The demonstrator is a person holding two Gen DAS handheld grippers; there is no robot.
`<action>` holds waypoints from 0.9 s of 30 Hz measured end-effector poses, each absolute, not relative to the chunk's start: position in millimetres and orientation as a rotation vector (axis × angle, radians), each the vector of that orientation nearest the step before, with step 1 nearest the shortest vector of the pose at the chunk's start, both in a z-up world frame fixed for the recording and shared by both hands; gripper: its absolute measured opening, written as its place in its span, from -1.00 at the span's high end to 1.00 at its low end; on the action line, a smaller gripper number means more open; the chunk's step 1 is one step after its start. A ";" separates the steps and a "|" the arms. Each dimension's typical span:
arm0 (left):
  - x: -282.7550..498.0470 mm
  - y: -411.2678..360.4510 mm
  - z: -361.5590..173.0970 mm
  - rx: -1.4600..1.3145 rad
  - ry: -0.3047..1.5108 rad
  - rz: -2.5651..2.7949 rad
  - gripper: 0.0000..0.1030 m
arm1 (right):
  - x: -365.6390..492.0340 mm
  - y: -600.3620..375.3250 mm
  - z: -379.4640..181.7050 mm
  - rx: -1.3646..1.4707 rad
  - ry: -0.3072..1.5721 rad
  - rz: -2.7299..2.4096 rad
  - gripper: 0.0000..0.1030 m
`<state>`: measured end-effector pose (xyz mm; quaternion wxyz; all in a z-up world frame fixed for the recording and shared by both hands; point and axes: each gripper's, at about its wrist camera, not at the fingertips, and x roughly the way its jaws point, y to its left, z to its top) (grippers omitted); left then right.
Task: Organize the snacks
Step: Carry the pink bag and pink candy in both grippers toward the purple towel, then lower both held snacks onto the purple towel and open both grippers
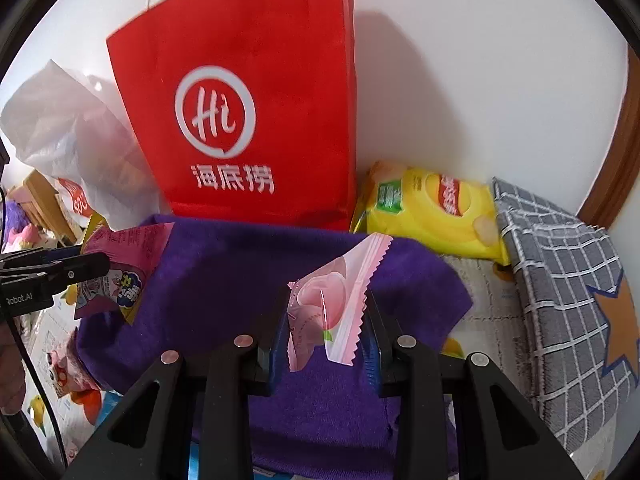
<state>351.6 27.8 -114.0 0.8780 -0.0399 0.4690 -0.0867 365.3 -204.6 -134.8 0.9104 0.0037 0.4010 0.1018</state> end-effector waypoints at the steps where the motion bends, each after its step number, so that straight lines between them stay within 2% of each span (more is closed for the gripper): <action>1: 352.7 27.8 -116.5 -0.084 0.985 -0.182 0.20 | 367.0 -203.9 -138.8 0.006 0.835 0.213 0.37; 22: 356.5 20.9 -126.6 -0.084 1.002 -0.207 0.21 | 380.6 -191.8 -167.7 -0.020 0.943 0.239 0.32; 24: 355.1 22.0 -123.5 -0.087 0.996 -0.209 0.21 | 379.9 -190.0 -166.5 -0.035 0.949 0.237 0.05; 27: 353.7 23.7 -119.6 -0.096 0.991 -0.217 0.19 | 376.7 -188.3 -160.5 -0.043 0.938 0.240 -0.20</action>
